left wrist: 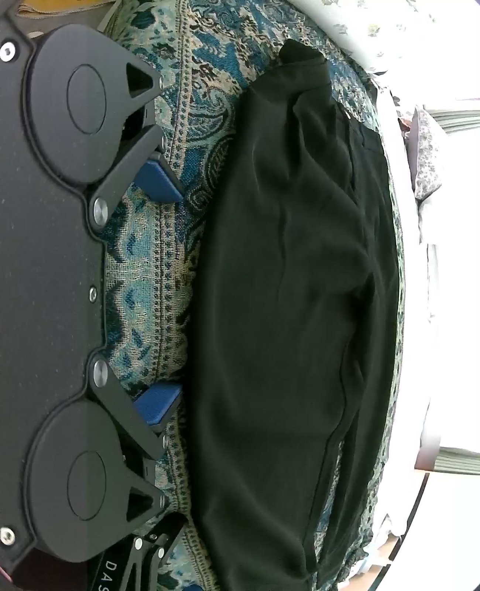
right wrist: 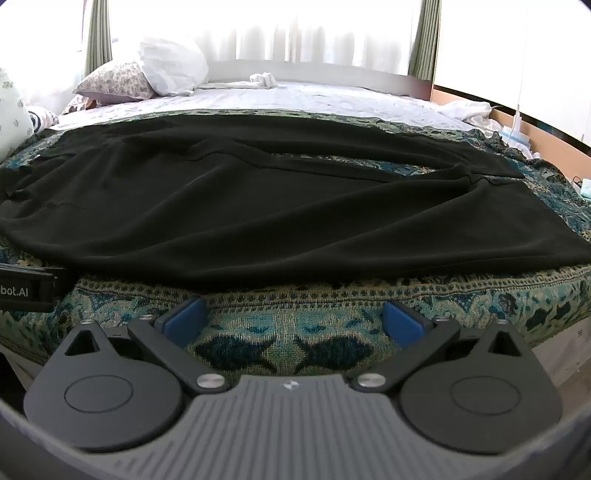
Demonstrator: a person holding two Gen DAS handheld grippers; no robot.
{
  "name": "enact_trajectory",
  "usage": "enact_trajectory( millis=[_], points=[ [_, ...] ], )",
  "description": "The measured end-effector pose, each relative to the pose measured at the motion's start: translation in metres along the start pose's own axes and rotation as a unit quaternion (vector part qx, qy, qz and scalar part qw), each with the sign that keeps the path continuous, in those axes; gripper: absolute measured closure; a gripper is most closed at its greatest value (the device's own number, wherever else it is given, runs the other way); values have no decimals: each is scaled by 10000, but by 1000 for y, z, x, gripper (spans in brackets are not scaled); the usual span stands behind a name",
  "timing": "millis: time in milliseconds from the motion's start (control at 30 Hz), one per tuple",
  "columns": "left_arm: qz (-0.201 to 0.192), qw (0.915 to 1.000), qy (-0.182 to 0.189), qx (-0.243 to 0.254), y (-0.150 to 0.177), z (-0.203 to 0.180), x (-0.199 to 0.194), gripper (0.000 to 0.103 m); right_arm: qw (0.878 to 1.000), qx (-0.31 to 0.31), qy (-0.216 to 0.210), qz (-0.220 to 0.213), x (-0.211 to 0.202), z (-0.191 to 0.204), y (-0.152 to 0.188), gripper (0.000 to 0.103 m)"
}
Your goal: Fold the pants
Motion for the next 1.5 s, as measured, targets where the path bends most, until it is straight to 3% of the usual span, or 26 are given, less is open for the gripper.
enact_trajectory(
  millis=[1500],
  points=[
    [61, 10000, 45, 36, -1, 3, 2, 0, 10000, 0, 2, 19, 0, 1, 0, 0]
  ],
)
Point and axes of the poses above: each gripper's, at about its wrist camera, not at the fingertips, and x roughly the way its jaws point, z to its left, y to its underside, the point moved 10 cm from there along x, roughly the way its jaws point, and after that the axes turned 13 degrees about z, right-handed, at the moved point
